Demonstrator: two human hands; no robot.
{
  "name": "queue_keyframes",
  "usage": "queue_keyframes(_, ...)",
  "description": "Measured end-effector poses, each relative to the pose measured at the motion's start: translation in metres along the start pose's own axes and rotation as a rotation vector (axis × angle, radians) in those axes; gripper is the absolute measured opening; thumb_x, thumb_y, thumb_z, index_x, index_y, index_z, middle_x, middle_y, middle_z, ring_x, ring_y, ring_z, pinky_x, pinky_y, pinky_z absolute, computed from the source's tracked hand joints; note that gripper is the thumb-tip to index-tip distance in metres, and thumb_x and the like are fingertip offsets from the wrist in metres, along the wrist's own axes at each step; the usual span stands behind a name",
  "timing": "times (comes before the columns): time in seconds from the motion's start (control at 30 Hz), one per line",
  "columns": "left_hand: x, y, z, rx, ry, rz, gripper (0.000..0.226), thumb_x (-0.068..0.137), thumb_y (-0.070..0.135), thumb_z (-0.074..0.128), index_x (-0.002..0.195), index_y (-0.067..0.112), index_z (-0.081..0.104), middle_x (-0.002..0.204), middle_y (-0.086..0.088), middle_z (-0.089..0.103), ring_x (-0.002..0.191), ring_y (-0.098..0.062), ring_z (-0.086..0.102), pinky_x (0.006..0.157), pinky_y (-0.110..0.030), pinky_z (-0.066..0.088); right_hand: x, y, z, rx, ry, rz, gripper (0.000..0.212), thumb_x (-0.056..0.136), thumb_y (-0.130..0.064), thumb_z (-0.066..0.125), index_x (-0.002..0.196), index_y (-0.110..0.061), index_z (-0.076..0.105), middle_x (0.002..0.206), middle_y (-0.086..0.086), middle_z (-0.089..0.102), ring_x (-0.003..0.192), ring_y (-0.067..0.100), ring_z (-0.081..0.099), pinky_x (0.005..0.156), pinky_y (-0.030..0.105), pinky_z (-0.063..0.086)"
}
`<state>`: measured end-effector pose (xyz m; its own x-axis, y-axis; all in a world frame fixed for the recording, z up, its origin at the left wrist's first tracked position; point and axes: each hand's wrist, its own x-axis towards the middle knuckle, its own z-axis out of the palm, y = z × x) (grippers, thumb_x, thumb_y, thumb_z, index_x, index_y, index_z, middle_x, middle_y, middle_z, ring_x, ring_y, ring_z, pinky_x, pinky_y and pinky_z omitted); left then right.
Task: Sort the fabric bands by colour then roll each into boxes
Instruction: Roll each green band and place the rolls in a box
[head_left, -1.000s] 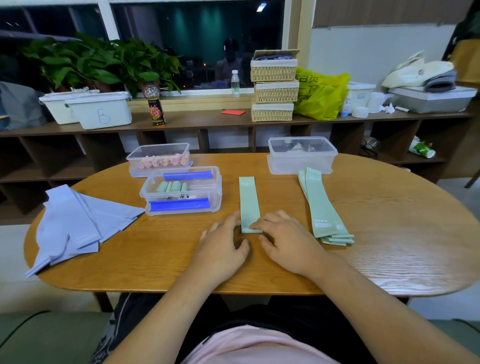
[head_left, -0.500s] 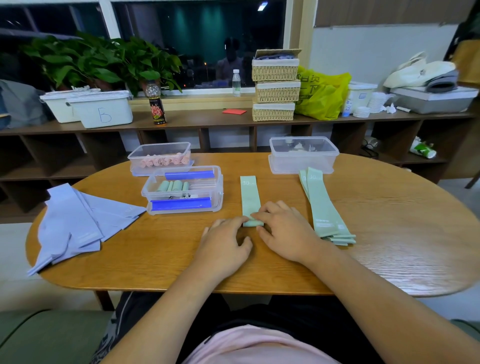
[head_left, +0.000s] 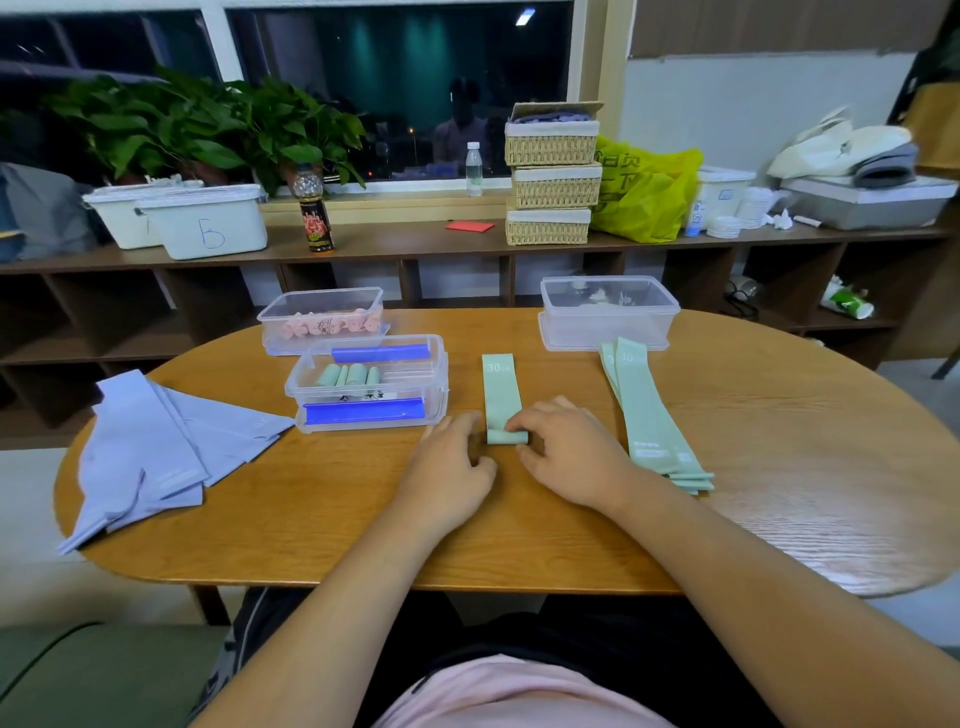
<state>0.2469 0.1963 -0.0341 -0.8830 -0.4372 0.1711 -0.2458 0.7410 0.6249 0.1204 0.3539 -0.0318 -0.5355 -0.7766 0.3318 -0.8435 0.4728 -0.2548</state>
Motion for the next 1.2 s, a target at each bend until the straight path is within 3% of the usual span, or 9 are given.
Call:
queue_keyframes(0.27, -0.015, -0.002, -0.002, -0.089, 0.104, 0.031, 0.056, 0.094, 0.017, 0.063, 0.148, 0.028, 0.053, 0.122, 0.019, 0.054, 0.129, -0.006, 0.049, 0.111, -0.029, 0.044, -0.006, -0.004, 0.003, 0.090, 0.051, 0.002, 0.027, 0.101, -0.037, 0.065, 0.127, -0.033, 0.069, 0.112, -0.019, 0.065, 0.105, 0.005, 0.051, 0.095, 0.037, 0.051)
queue_keyframes(0.47, -0.018, -0.004, 0.000, -0.016, 0.092, 0.141, 0.049, 0.093, 0.009, 0.058, 0.135, 0.033, 0.060, 0.131, 0.019, 0.056, 0.130, -0.003, 0.047, 0.111, -0.027, 0.043, -0.041, -0.010, -0.004, 0.114, 0.057, -0.048, 0.018, 0.098, -0.043, 0.062, 0.115, -0.041, 0.068, 0.092, -0.033, 0.051, 0.097, -0.002, 0.046, 0.089, 0.034, 0.047)
queue_keyframes(0.63, -0.018, -0.006, 0.001, 0.026, 0.035, 0.265, 0.064, 0.087, -0.008, 0.048, 0.133, 0.032, 0.067, 0.132, 0.017, 0.060, 0.132, -0.006, 0.047, 0.116, -0.031, 0.041, -0.057, -0.012, -0.006, 0.147, 0.053, -0.067, 0.019, 0.098, -0.045, 0.063, 0.116, -0.041, 0.070, 0.098, -0.027, 0.059, 0.099, -0.001, 0.047, 0.087, 0.031, 0.048)
queue_keyframes(0.9, -0.018, -0.002, 0.002, 0.158, -0.002, 0.243, 0.057, 0.095, 0.003, 0.047, 0.144, 0.027, 0.062, 0.146, 0.014, 0.058, 0.137, -0.010, 0.045, 0.119, -0.036, 0.038, -0.054, -0.009, -0.004, 0.150, 0.022, -0.040, 0.031, 0.103, -0.050, 0.057, 0.130, -0.040, 0.070, 0.110, -0.024, 0.055, 0.107, 0.002, 0.048, 0.095, 0.032, 0.049)
queue_keyframes(1.07, -0.024, -0.003, -0.001, -0.040, 0.060, 0.334, 0.043, 0.095, 0.000, 0.052, 0.120, 0.030, 0.070, 0.121, 0.016, 0.061, 0.121, -0.006, 0.052, 0.106, -0.029, 0.046, -0.052, -0.009, -0.003, 0.090, -0.003, -0.033, 0.038, 0.104, -0.053, 0.053, 0.138, -0.043, 0.064, 0.112, -0.024, 0.050, 0.106, 0.002, 0.045, 0.097, 0.036, 0.048)
queue_keyframes(1.2, -0.030, -0.005, 0.001, 0.017, 0.032, 0.407, 0.031, 0.095, 0.008, 0.056, 0.108, 0.032, 0.071, 0.107, 0.020, 0.059, 0.111, -0.005, 0.053, 0.095, -0.034, 0.050, -0.051, -0.009, -0.004, 0.073, -0.033, -0.029, 0.039, 0.104, -0.054, 0.051, 0.140, -0.045, 0.060, 0.112, -0.025, 0.048, 0.107, 0.002, 0.044, 0.097, 0.036, 0.047)
